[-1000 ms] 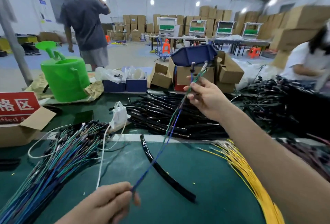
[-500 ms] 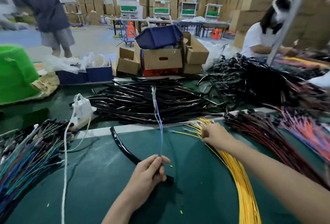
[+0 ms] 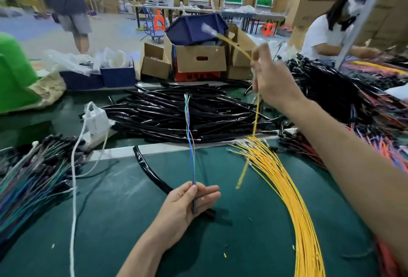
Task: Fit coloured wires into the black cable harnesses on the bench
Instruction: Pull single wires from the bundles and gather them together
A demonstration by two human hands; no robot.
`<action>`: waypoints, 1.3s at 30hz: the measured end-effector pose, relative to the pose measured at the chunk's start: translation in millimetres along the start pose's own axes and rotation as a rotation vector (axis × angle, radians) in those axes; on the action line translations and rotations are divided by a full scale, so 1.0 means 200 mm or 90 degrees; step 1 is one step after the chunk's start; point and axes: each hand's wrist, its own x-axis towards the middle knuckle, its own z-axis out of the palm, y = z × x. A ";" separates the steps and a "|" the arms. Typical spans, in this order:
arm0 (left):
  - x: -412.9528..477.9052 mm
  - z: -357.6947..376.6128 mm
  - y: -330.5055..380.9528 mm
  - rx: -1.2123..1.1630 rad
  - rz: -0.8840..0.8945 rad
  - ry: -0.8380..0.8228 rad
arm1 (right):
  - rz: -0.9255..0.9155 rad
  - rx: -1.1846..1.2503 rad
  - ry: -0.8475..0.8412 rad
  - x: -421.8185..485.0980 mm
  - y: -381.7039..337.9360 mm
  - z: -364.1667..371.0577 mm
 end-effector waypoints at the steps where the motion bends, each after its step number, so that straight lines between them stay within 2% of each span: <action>1: 0.00 0.00 0.00 -0.003 0.000 0.006 | -0.001 0.086 0.007 0.02 -0.05 -0.02; 4: 0.00 0.00 0.00 0.001 0.002 0.017 | -0.001 0.191 -0.045 0.04 -0.17 0.04; 12: 0.01 -0.03 -0.01 0.024 -0.040 -0.009 | -0.008 0.140 -0.159 -0.05 -0.26 0.33; 21: 0.02 -0.06 -0.02 0.008 -0.058 -0.039 | 0.038 0.181 -0.142 -0.09 -0.29 0.45; 23: 0.02 -0.07 -0.02 0.008 -0.055 -0.031 | 0.072 0.260 -0.148 -0.10 -0.29 0.45; 25: 0.02 -0.07 -0.01 0.001 -0.048 -0.029 | 0.145 0.401 -0.169 -0.10 -0.26 0.45; 27: 0.01 -0.07 0.00 -0.013 -0.043 -0.042 | 0.216 0.449 -0.167 -0.12 -0.16 0.44; 28: 0.01 -0.06 0.00 -0.023 -0.041 -0.046 | 0.235 0.404 -0.157 -0.14 -0.07 0.42; 30: 0.00 -0.05 0.00 -0.031 -0.039 -0.041 | 0.250 0.146 -0.165 -0.21 0.17 0.37; 32: 0.00 -0.03 0.01 -0.030 -0.038 -0.032 | 0.336 -0.124 -0.221 -0.34 0.45 0.32; 33: -0.01 -0.02 0.01 -0.029 -0.037 -0.029 | 0.387 -0.191 -0.254 -0.41 0.57 0.30; 35: -0.01 -0.02 0.01 -0.023 -0.039 -0.024 | 0.434 -0.226 -0.301 -0.56 0.72 0.29; 39: -0.01 -0.01 0.02 -0.006 -0.040 -0.026 | 0.354 -0.229 -0.236 -0.68 0.80 0.34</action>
